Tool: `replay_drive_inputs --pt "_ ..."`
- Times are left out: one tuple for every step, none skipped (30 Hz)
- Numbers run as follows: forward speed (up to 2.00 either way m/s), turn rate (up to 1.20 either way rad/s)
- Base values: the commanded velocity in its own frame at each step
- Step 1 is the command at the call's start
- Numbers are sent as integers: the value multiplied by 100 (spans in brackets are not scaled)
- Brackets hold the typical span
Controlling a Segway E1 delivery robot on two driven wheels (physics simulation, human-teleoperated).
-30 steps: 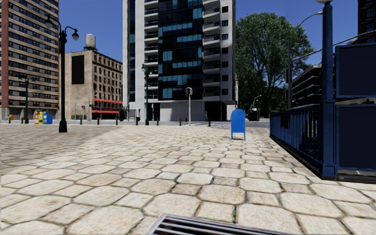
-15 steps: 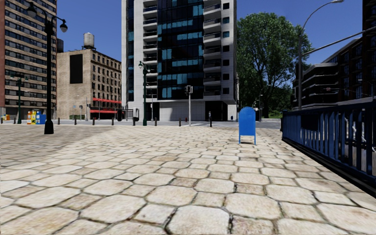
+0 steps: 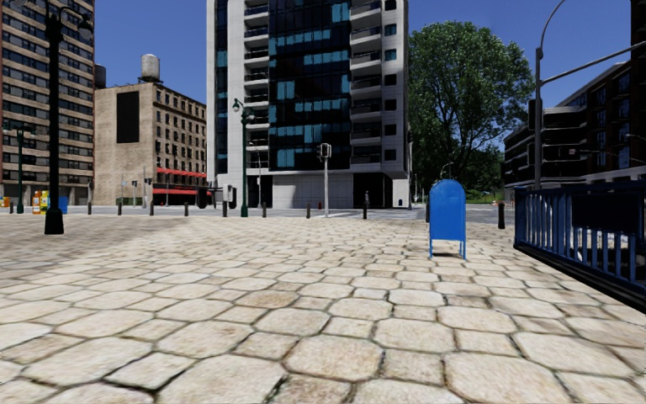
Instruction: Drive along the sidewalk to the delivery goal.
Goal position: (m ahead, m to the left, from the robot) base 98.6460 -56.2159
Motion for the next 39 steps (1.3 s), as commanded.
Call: replay_drive_inputs --pt "200 0" --pt "200 0" --pt "200 0" --pt "200 0" --pt "200 0" --pt "200 0" --pt "200 0" --pt "200 0" --pt "200 0" --pt "200 0" --pt "200 0" --pt "200 0" --pt "200 0" --pt "200 0" --pt "200 0" --pt "200 0" --pt "200 0" --pt "200 0" --pt "200 0" --pt "200 0" --pt "200 0" --pt "200 0" --pt "200 0" --pt "200 0" --pt "200 0" --pt "200 0" --pt "200 0" --pt "200 0" --pt "200 0" --pt "200 0" --pt "200 0" --pt "200 0" --pt "200 0" --pt "200 0" --pt "200 0" --pt "200 0" --pt "200 0" --pt "200 0" --pt "200 0"
